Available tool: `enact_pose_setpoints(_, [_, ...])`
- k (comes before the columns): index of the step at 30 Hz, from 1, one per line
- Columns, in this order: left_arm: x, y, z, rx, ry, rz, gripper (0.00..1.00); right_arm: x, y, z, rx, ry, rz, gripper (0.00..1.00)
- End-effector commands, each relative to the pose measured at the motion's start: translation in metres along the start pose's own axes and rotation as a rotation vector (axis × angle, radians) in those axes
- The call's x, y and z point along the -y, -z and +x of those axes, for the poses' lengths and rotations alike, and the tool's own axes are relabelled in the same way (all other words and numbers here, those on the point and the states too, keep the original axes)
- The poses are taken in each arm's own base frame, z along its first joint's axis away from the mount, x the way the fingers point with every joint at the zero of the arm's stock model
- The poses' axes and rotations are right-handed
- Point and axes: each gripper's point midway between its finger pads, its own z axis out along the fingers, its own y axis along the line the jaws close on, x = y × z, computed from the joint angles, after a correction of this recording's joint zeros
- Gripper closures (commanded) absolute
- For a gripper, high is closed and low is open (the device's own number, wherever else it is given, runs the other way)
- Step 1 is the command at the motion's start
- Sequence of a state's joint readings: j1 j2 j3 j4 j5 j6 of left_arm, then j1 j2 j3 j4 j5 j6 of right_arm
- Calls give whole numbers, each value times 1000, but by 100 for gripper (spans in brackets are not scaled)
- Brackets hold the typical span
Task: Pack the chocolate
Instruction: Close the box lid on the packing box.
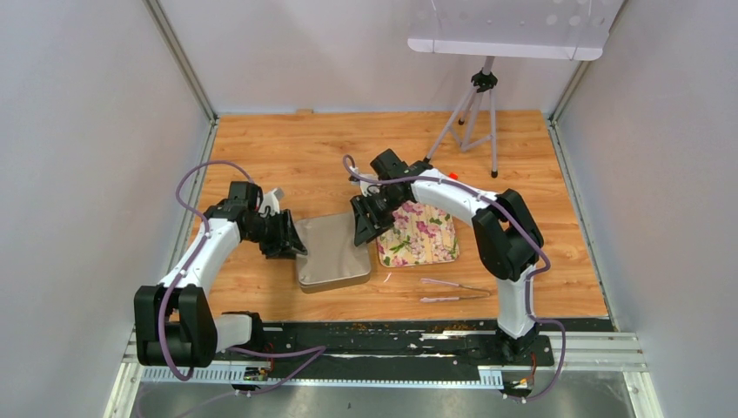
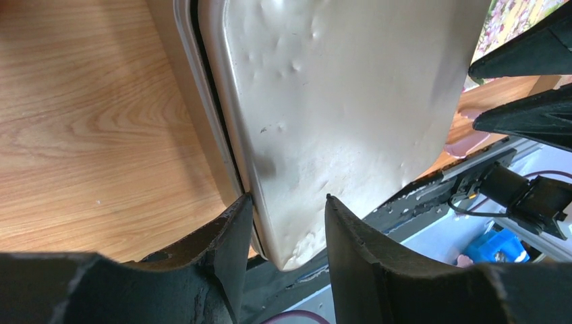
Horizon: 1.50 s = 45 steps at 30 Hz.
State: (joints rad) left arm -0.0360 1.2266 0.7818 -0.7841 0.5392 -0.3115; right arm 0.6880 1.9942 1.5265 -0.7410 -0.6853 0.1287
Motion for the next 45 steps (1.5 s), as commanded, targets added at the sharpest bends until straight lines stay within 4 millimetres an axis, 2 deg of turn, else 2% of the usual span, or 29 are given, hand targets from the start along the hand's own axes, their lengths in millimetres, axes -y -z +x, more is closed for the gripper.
enact_pose_setpoints(1, [10,6,-8,23,-36,32,48,-31,19,-23,82,92,-39,51])
enact_pose_setpoints(6, [1,8,-6,23,-45,-21,48,2,15,-6,43,1,54,40])
enact_pose_setpoints(9, [-1,12,-8,28,-69,-44,48,6,11,0,29,-3,50,40])
enact_pose_setpoints(13, [-3,20,-13,50,-96,-78,46,0,1,-1,30,5,-33,39])
enact_pose_setpoints(16, [-5,17,-11,42,-100,-75,32,-9,-1,-7,38,18,-94,41])
enact_pose_setpoints(18, [2,7,-5,25,-77,-6,28,-19,0,-11,45,21,-149,45])
enact_pose_setpoints(21, [11,-4,1,20,-29,83,27,-33,4,-15,56,34,-214,49])
enact_pose_setpoints(28, [9,-12,3,18,-22,97,28,-38,8,-15,66,45,-222,50])
enact_pose_setpoints(31, [8,-11,2,25,-23,91,29,-25,9,-15,72,31,-136,51])
enact_pose_setpoints(35, [6,-10,4,29,-25,80,29,8,12,-6,70,-7,3,40])
enact_pose_setpoints(37, [4,-11,5,30,-27,71,29,16,12,-4,65,-5,27,38])
enact_pose_setpoints(45, [5,-14,2,34,-20,80,30,15,-6,-3,40,-24,-31,36])
